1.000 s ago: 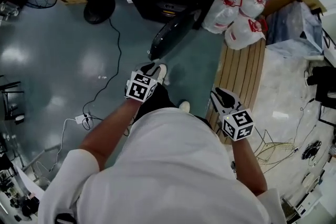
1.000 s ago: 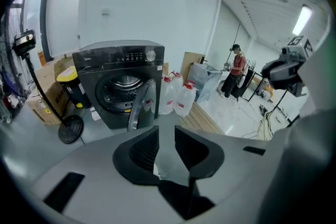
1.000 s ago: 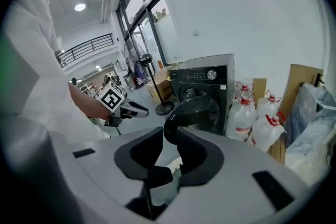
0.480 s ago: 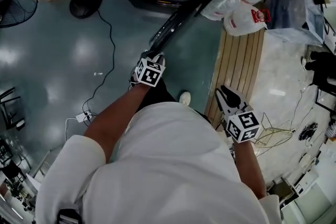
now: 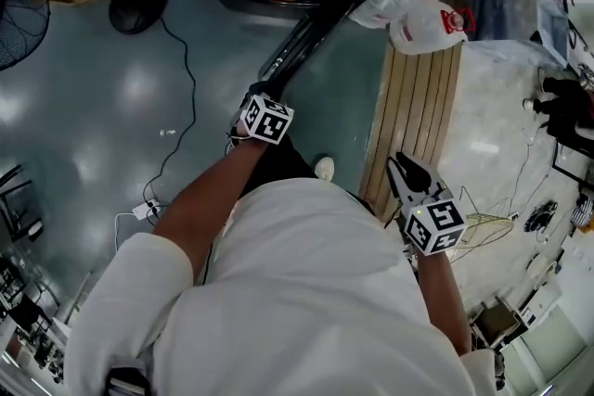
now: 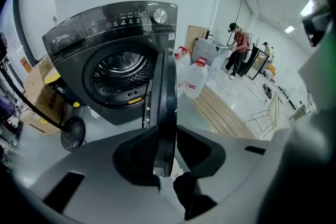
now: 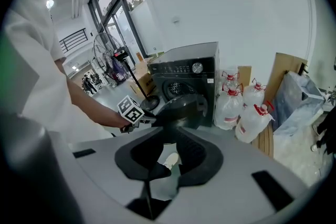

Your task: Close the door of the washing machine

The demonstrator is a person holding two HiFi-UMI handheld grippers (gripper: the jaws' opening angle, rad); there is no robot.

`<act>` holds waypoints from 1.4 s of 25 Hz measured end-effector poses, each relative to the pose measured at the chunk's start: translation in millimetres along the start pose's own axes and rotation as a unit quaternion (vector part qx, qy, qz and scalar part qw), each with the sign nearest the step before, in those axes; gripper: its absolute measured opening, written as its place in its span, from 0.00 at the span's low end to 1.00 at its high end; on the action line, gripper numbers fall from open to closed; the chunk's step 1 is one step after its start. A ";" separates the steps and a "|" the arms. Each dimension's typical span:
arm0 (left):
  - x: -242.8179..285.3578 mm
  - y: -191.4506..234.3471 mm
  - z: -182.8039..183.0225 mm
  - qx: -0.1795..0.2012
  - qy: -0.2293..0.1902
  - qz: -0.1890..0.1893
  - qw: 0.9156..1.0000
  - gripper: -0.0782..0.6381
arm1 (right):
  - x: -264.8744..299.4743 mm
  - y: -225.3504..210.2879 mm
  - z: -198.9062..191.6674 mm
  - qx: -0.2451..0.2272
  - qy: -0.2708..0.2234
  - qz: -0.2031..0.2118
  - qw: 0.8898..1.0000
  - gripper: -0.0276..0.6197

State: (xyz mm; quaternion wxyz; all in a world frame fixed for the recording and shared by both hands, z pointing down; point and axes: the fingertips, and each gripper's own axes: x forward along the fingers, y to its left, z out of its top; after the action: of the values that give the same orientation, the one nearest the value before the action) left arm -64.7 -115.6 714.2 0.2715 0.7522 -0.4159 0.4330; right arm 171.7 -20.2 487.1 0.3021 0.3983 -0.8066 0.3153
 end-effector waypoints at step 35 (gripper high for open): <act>14.0 141.0 30.5 0.085 0.006 0.010 0.996 0.23 | 59.2 39.7 44.4 0.003 -0.016 -0.005 1.000 0.16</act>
State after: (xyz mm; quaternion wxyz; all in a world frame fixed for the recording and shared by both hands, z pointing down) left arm -169.1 -215.9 718.7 0.2047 0.7658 -0.3840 0.4735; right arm 98.6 -61.1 492.7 0.2893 0.4080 -0.8086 0.3099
